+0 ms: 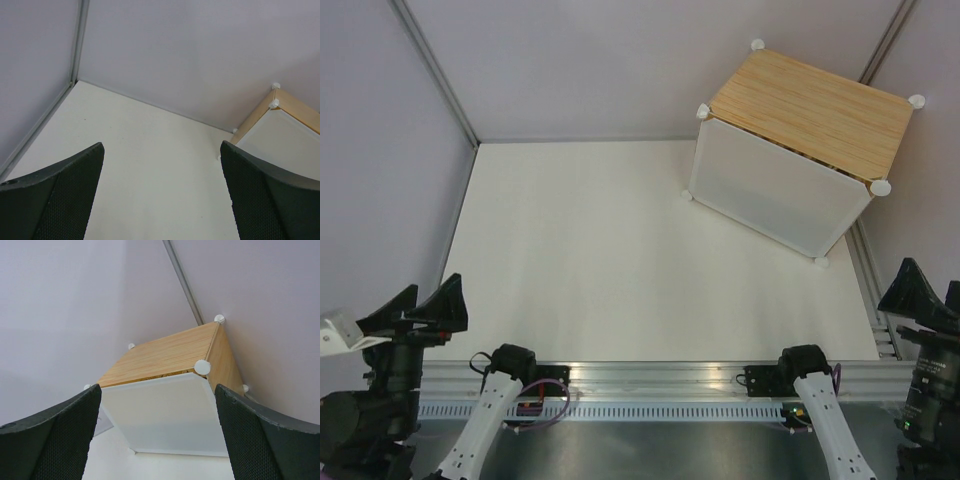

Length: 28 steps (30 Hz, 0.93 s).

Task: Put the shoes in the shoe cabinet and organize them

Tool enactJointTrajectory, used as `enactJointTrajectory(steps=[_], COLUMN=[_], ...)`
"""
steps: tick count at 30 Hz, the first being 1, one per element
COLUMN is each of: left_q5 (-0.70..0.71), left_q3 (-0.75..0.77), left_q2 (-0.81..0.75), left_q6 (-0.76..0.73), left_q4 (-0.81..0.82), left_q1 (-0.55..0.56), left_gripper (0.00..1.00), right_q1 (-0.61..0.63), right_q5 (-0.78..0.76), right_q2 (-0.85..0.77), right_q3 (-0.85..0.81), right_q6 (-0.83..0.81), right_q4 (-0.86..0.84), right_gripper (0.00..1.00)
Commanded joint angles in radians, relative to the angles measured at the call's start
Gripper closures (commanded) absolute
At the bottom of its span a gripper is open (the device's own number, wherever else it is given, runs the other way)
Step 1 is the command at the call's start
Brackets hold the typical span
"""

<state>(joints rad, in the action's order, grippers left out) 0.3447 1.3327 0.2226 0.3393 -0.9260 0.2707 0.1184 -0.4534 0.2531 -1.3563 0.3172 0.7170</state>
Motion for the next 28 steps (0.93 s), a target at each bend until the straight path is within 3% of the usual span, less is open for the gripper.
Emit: enactJointTrajectory(steps=[1,12,28], left_q5=[0.079,0.042,0.057], left_q3=[-0.033,-0.178,-0.236], left_q2=[-0.076,-0.262,-0.249], left_q6=[0.010,0.004,0.040], left_q4=[-0.047,-0.042,-0.017], left_q1=[0.004,0.005,0.005], left_gripper=[0.00,0.00,0.00], right_q1=[0.036,0.047,0.046], right_q5=[-0.073,-0.010,-0.007], right_q2=[-0.081,-0.247,-0.248], right_q3=[0.063,0.223,0.232], right_q6=[-0.039,-0.087,-0.093], right_q4=[-0.017,-0.022,0.001], right_gripper=[0.02,0.02,0.02])
